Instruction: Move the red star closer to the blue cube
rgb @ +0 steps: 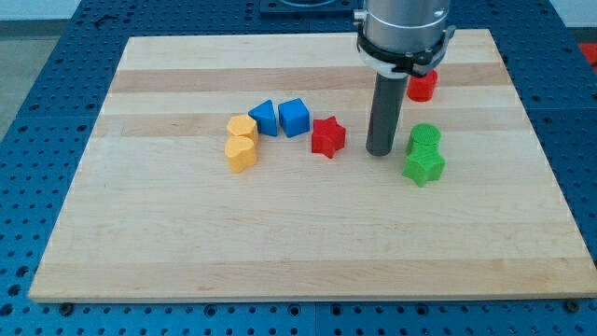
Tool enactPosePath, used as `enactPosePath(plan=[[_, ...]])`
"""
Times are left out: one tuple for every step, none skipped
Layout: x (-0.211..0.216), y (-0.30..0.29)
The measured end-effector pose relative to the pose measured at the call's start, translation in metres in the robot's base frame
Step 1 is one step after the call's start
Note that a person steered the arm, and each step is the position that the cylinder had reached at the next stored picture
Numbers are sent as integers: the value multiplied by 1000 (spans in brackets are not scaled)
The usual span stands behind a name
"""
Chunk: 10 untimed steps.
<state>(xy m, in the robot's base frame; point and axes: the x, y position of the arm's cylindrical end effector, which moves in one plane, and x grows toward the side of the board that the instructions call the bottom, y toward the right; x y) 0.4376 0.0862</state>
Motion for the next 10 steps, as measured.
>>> enactPosePath(plan=[[16, -26], [27, -42], [33, -44], [30, -45], [23, -45], [22, -46], [15, -46], [7, -46], [9, -46], [7, -44]])
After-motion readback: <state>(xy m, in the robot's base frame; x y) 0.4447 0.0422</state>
